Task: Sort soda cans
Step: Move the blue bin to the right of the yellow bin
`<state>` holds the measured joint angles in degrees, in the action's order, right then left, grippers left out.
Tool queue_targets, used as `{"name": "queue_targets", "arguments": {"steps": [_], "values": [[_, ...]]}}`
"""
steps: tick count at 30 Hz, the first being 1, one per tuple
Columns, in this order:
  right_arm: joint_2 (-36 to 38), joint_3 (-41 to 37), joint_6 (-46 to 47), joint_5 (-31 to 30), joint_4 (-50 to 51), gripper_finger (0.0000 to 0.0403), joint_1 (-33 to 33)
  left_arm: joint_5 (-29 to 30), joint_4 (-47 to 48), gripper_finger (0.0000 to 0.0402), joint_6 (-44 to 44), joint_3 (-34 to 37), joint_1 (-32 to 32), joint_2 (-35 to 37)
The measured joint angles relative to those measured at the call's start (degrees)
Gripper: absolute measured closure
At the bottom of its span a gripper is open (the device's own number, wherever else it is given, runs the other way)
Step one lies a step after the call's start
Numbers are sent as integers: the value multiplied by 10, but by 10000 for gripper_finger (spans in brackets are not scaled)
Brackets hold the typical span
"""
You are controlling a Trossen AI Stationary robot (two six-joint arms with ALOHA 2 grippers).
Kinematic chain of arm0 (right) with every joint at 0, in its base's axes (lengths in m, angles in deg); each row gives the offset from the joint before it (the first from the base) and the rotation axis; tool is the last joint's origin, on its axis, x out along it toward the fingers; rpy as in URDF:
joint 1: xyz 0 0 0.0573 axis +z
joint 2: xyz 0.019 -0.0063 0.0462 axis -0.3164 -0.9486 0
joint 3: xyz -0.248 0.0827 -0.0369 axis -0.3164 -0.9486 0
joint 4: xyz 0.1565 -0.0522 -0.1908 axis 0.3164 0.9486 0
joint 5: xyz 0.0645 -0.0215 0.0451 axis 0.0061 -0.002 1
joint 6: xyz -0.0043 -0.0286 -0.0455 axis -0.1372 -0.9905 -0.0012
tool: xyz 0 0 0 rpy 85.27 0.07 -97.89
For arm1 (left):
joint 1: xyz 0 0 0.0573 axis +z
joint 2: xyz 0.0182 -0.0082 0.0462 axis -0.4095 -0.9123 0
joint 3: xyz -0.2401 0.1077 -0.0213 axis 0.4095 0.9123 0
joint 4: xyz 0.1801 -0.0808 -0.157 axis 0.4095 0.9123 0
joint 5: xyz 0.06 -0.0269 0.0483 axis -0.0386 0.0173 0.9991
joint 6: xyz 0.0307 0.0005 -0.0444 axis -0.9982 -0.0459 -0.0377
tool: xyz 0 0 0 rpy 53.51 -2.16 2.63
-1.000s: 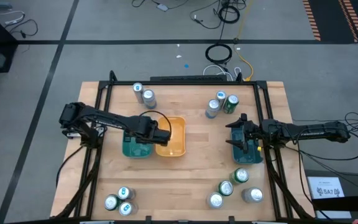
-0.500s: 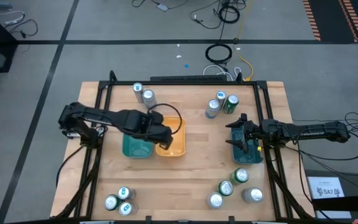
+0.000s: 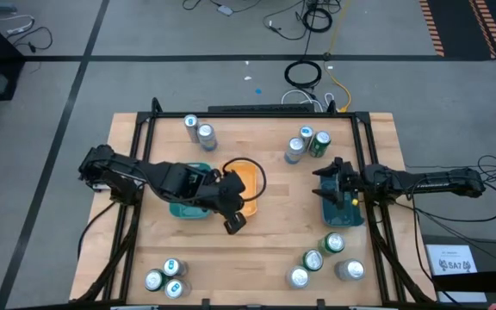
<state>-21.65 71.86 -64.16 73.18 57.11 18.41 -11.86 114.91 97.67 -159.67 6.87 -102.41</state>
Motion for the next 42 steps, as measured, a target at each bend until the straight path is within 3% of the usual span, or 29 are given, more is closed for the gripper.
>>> {"name": "queue_targets", "arguments": {"steps": [4,7,10,13,16,20,24,29,34,37,42], "values": [[0,0,59,-26,-55,37,0,15,0,343,-15,2,0,0],[0,20,59,-24,-85,38,4,95,-16,343,-51,24,-11,0],[-8,84,24,-41,-47,43,12,153,-27,343,-66,65,-29,9],[-44,188,4,-91,77,49,22,172,-66,343,-65,144,-37,42],[-117,315,45,-153,241,55,30,161,-182,343,-84,267,-33,97],[-255,474,223,-204,462,62,35,78,-407,343,-150,446,-12,211],[-399,587,398,-192,650,63,35,6,-494,343,-165,582,9,327],[-521,614,537,-134,717,64,53,-52,-480,343,-171,662,15,460],[-591,614,668,-95,721,64,94,-61,-383,343,-185,679,14,571],[-624,614,718,-56,729,65,106,-73,-318,343,-188,688,14,637],[-685,614,750,-3,742,65,111,-74,-292,343,-215,713,14,750]]}}
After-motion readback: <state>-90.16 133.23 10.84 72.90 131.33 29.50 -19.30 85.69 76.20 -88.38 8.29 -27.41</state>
